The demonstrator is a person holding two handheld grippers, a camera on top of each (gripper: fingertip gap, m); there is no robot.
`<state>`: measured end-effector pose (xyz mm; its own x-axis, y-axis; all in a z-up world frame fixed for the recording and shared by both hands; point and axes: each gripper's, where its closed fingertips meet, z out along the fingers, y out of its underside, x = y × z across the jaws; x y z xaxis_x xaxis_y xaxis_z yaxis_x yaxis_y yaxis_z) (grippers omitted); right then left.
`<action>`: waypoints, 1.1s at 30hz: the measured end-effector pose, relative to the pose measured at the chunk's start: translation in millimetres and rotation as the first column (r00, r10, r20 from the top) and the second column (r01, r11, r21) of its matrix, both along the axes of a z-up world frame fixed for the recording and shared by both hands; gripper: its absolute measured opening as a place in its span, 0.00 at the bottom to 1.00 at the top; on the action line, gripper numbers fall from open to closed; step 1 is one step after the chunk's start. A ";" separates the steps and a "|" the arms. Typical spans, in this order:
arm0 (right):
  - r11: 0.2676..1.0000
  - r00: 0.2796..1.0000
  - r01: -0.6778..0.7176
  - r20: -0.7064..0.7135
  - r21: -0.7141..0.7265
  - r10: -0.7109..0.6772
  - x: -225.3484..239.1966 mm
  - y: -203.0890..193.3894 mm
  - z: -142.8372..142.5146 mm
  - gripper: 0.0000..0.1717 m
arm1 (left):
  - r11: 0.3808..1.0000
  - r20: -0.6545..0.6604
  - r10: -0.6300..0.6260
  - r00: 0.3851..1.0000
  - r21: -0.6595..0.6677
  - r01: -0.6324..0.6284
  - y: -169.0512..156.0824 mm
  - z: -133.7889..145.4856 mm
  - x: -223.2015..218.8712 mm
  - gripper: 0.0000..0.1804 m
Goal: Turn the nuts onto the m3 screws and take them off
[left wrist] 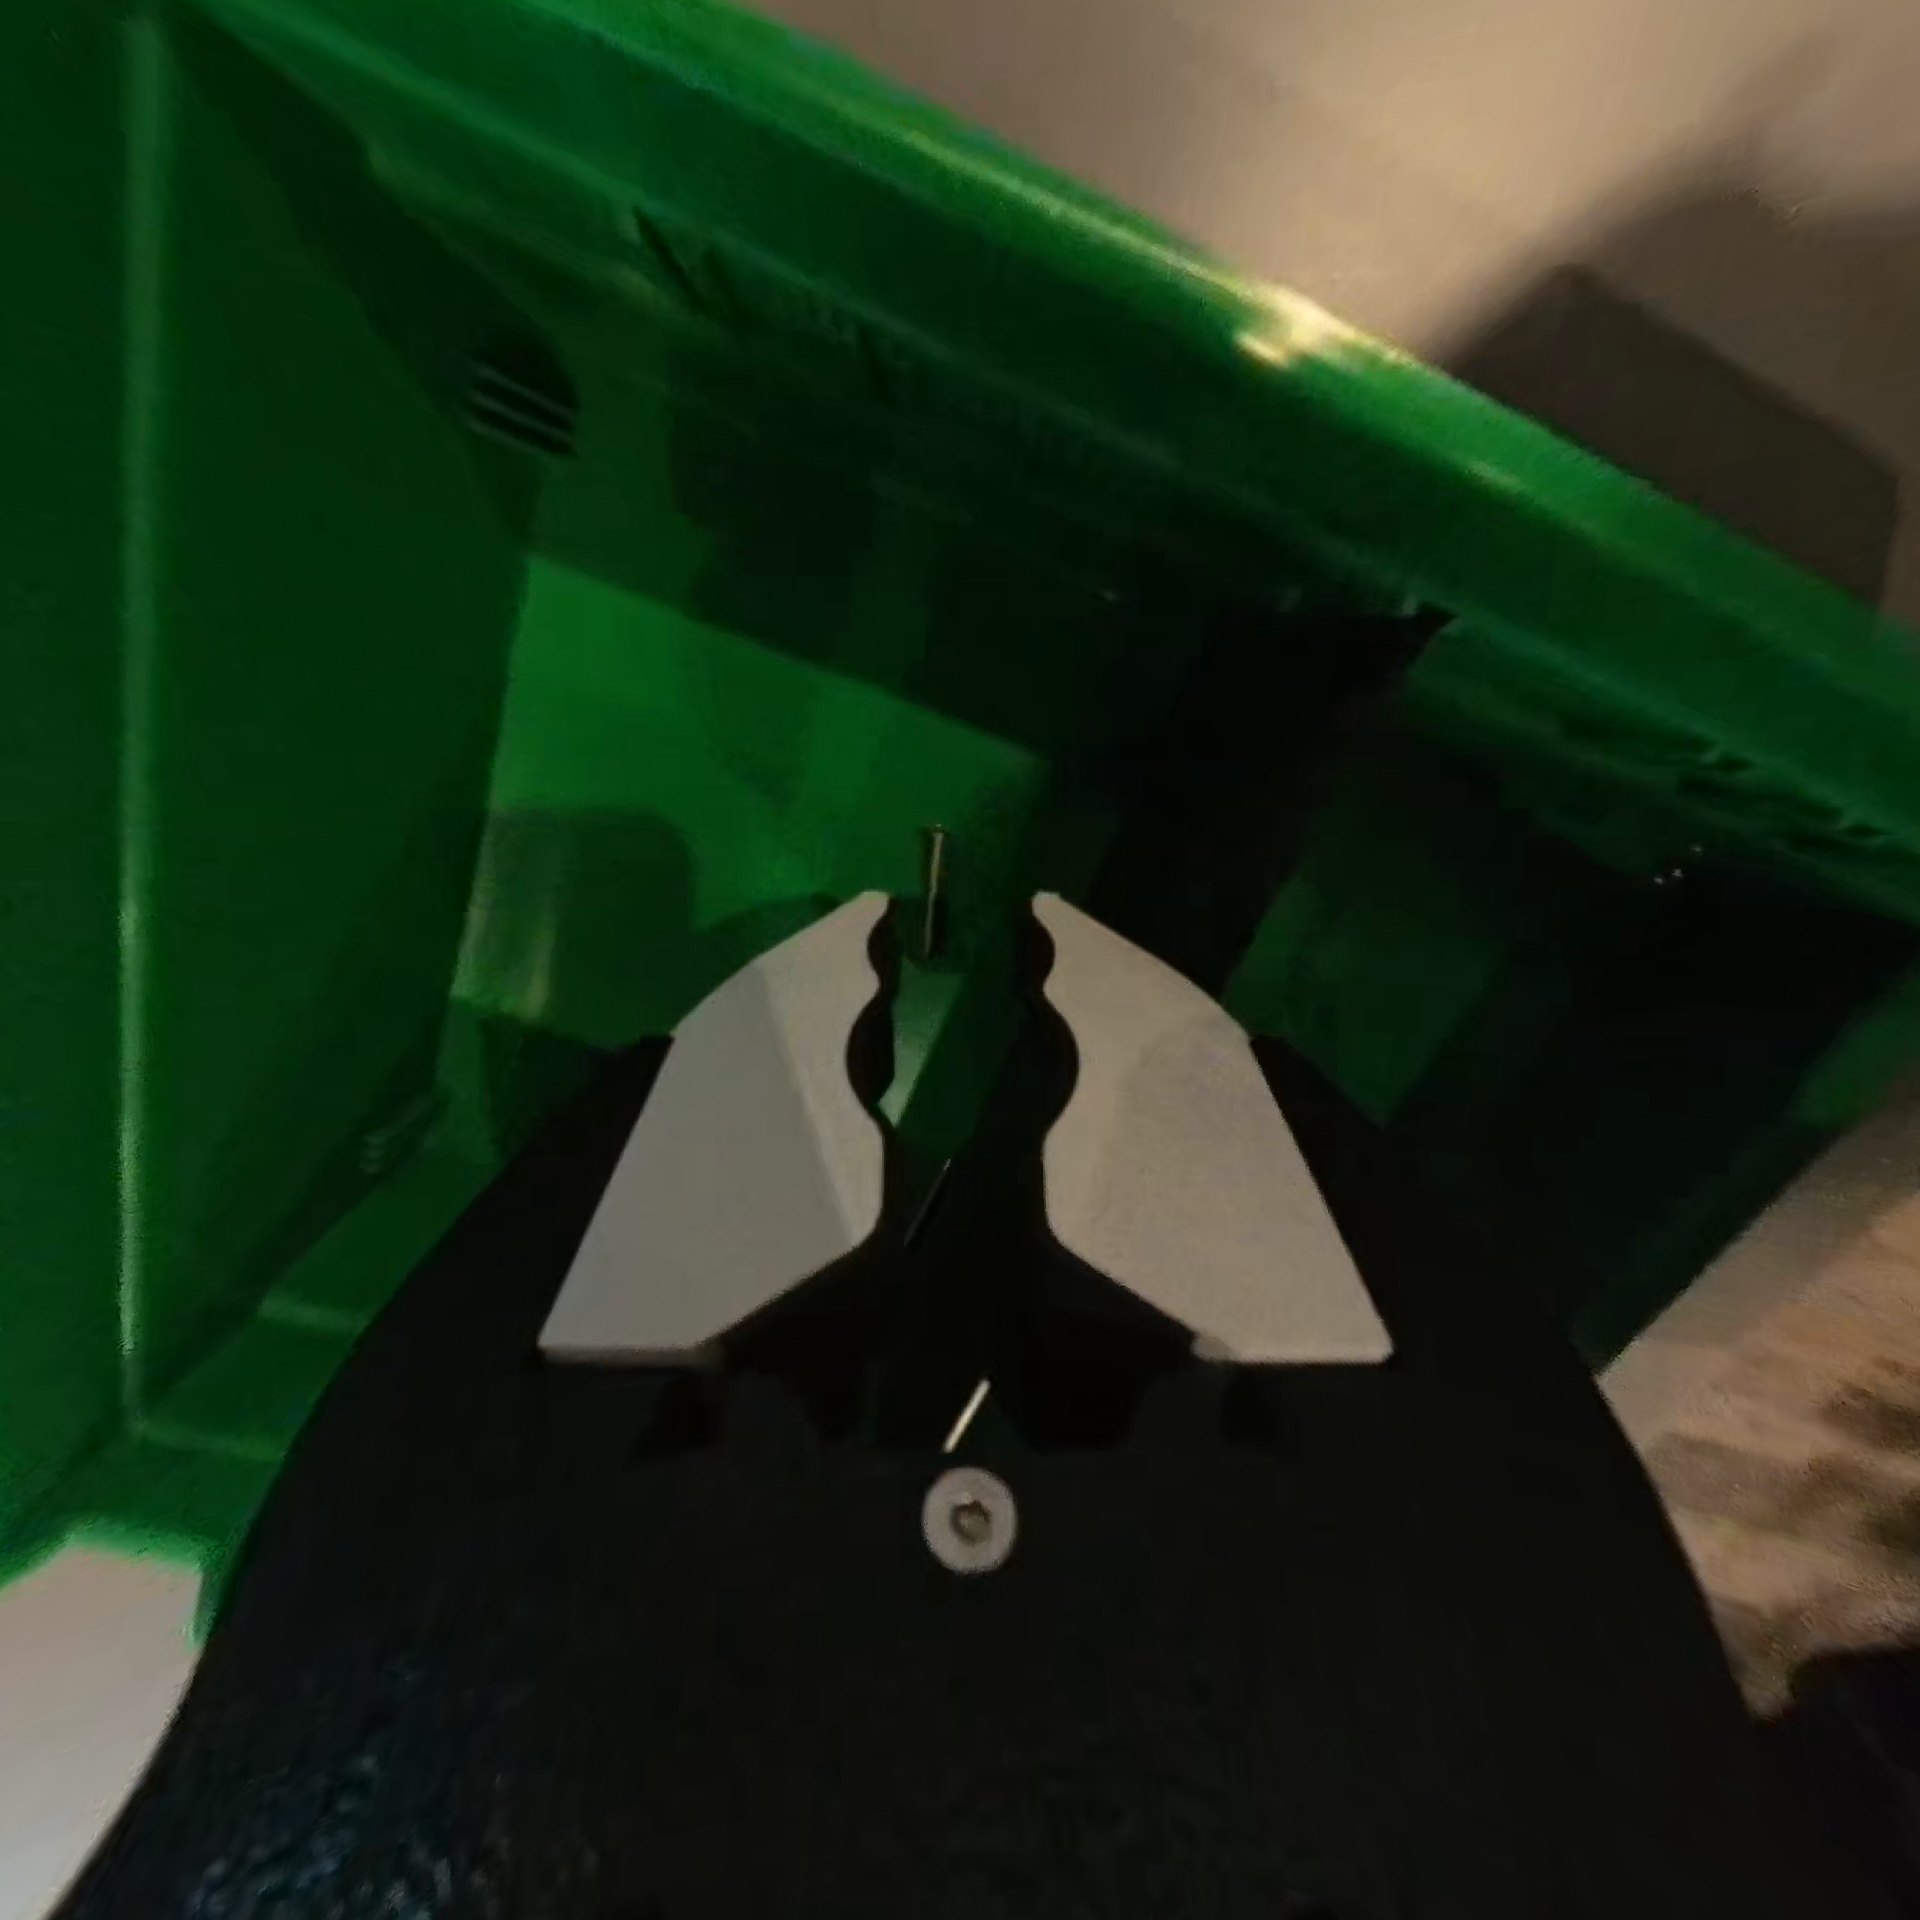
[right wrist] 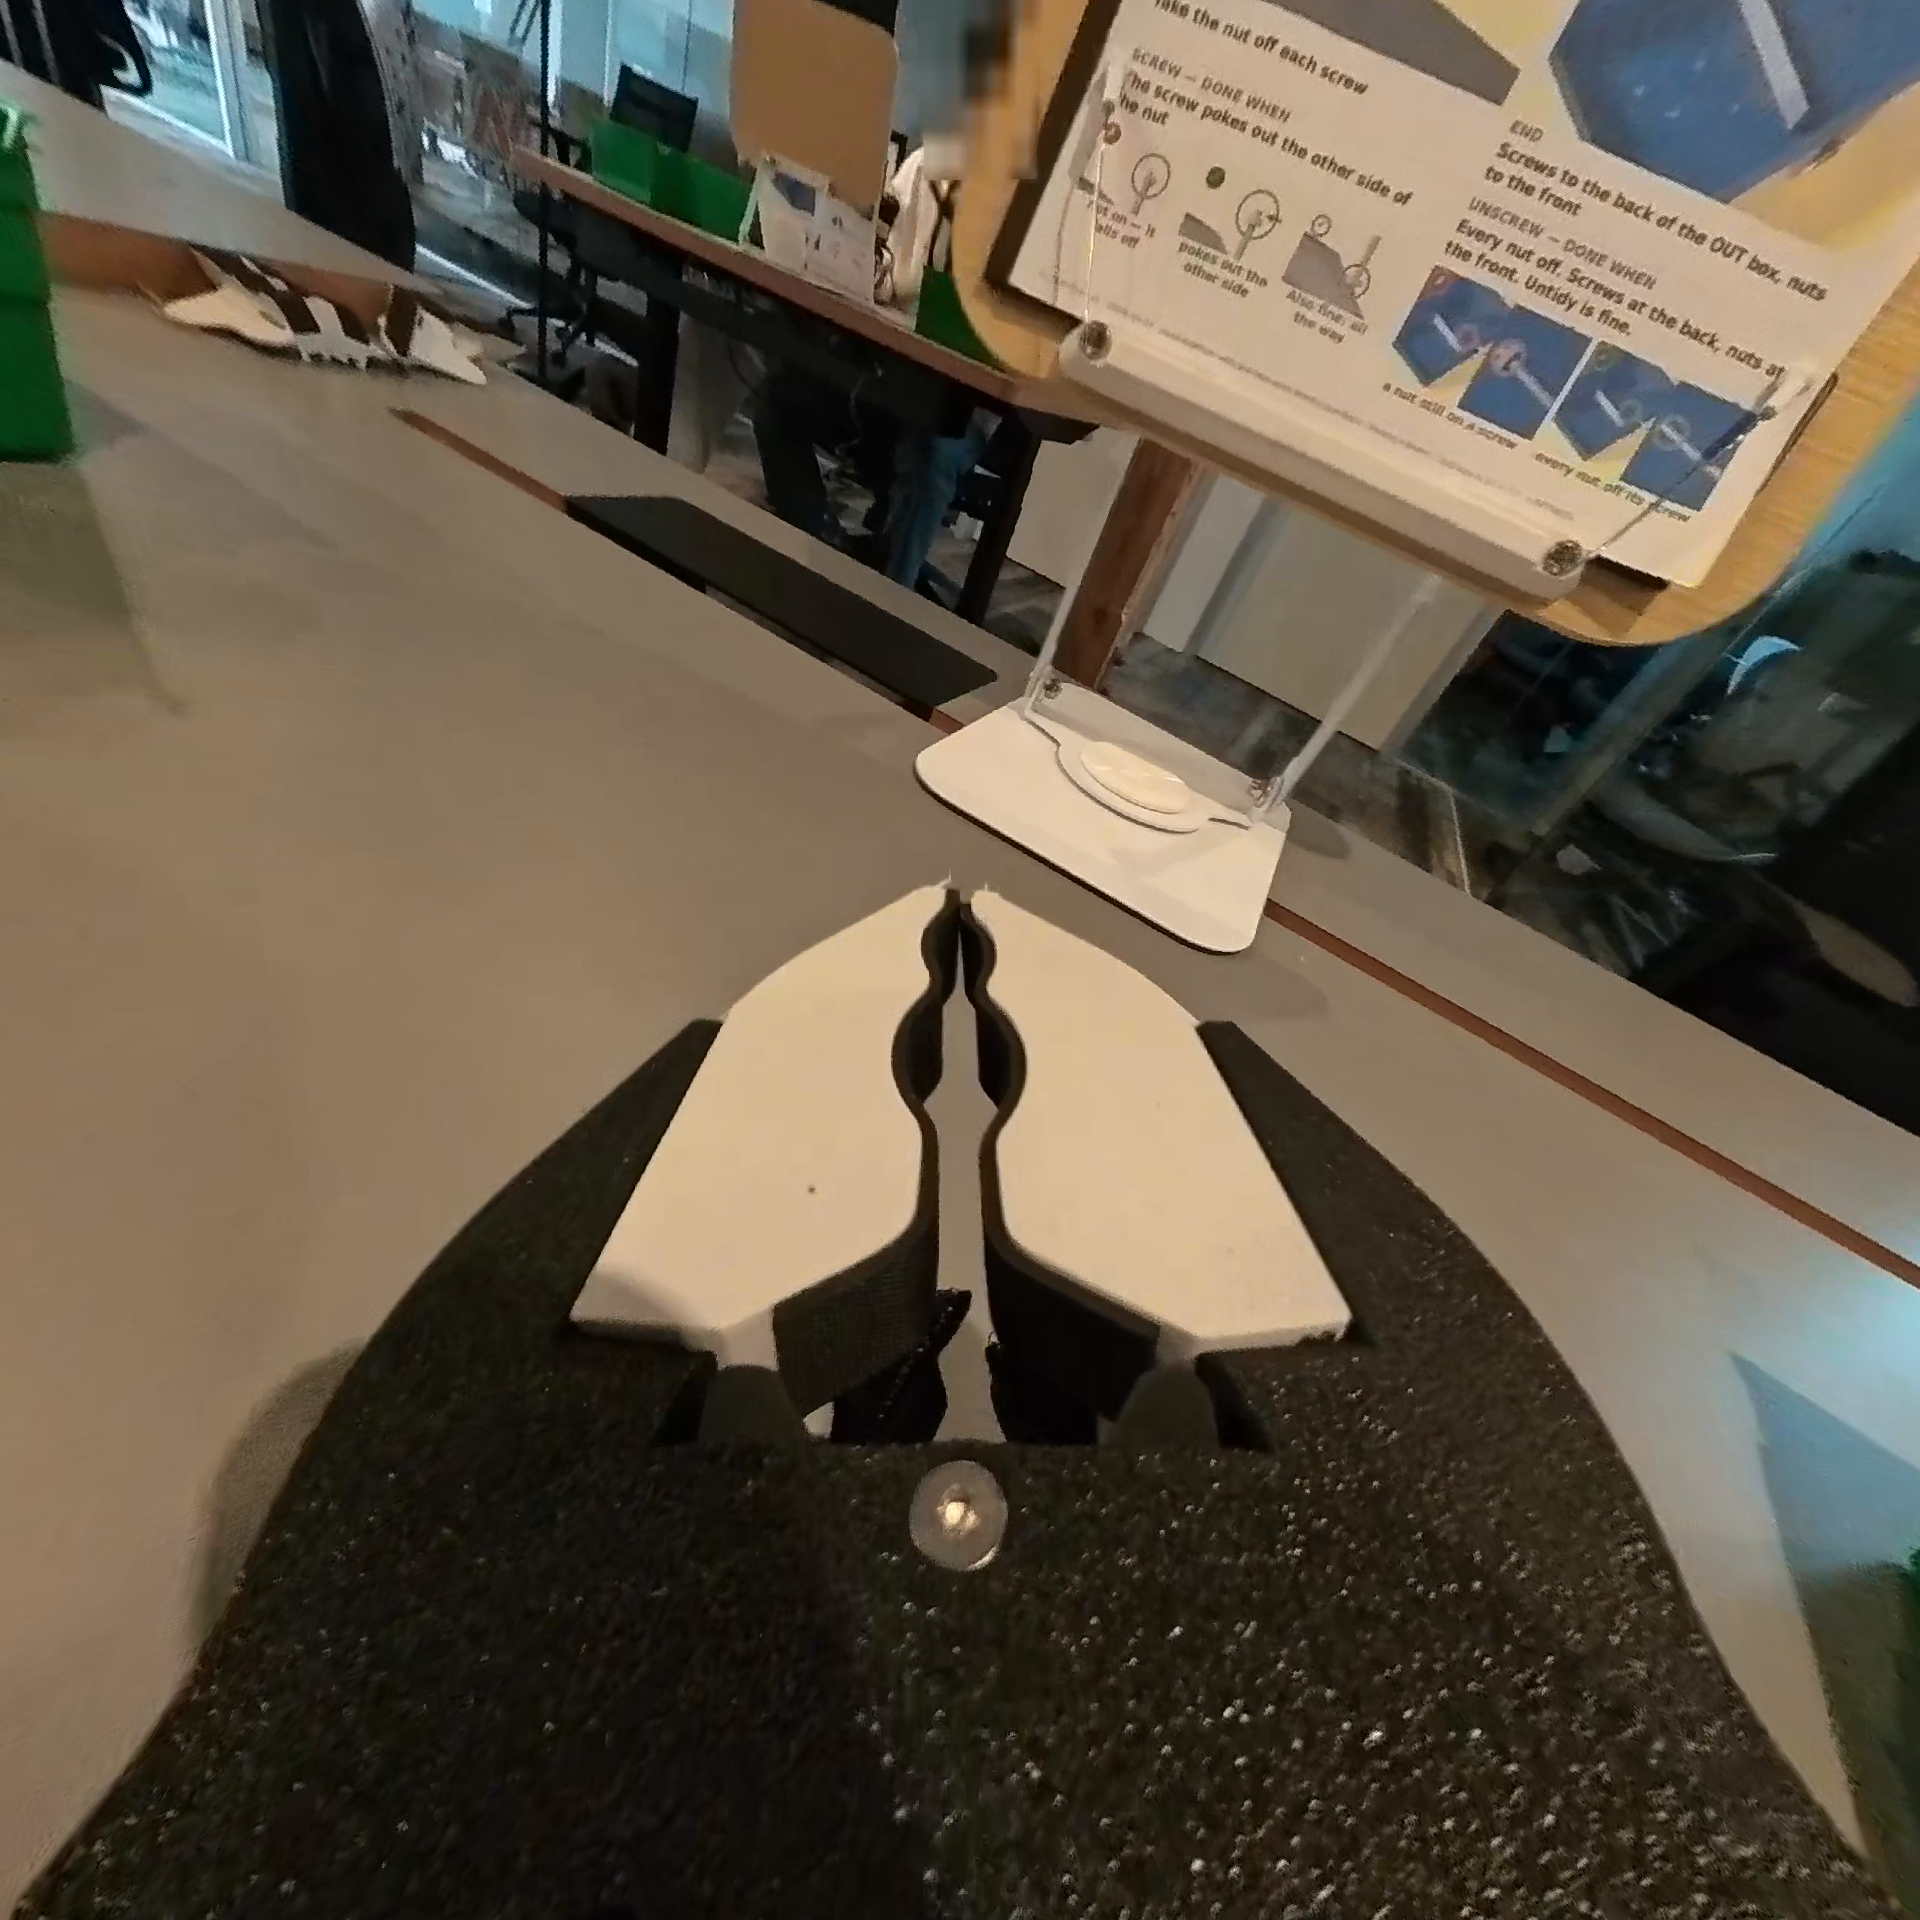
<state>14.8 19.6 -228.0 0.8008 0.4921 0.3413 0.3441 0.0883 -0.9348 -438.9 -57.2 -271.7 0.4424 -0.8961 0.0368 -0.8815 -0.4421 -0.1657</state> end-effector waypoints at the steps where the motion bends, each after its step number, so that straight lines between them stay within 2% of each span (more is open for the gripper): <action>1: 1.000 1.000 0.007 0.009 0.001 -0.007 0.4 0.6 -0.6 0.00 | 0.999 -0.006 -0.013 1.000 -0.035 0.013 -0.8 -2.9 -0.3 0.12; 8: 0.999 0.999 0.033 -0.005 0.004 -0.033 4.8 2.5 0.8 0.00 | 0.978 -0.141 -0.103 0.985 -0.196 0.075 -4.6 -26.2 -11.5 0.12; 11: 0.999 0.999 0.032 -0.005 0.005 -0.032 4.7 2.5 1.0 0.00 | 0.973 -0.147 -0.111 0.983 -0.219 0.077 -5.3 -30.1 -10.5 0.12; 15: 1.000 1.000 0.030 -0.009 0.007 -0.030 4.8 2.1 1.5 0.00 | 0.964 -0.141 -0.126 0.982 -0.251 0.087 -8.8 -34.0 -7.0 0.06; 18: 0.999 0.999 0.033 -0.027 0.012 -0.032 6.5 1.9 3.6 0.00 | 0.958 -0.157 -0.158 0.975 -0.264 0.113 -11.0 -39.1 -3.8 0.00; 23: 0.999 0.997 0.028 -0.072 0.018 -0.026 9.3 0.7 7.7 0.00 | 0.968 -0.196 -0.179 0.964 -0.212 0.136 -5.6 -38.0 -5.7 0.00; 27: 0.999 0.994 0.026 -0.108 0.022 -0.023 12.0 -0.1 10.9 0.00 | 0.976 -0.188 -0.138 0.972 -0.194 0.101 -3.7 -33.8 -7.3 0.00; 30: 0.999 0.993 0.026 -0.115 0.023 -0.024 12.5 0.0 11.4 0.00 | 0.977 -0.216 -0.109 0.970 -0.205 0.065 -3.1 -37.3 -14.3 0.09; 33: 0.999 0.993 0.026 -0.112 0.024 -0.023 12.3 -0.1 11.3 0.00 | 0.981 -0.235 -0.093 0.968 -0.189 0.048 0.8 -37.1 -18.3 0.13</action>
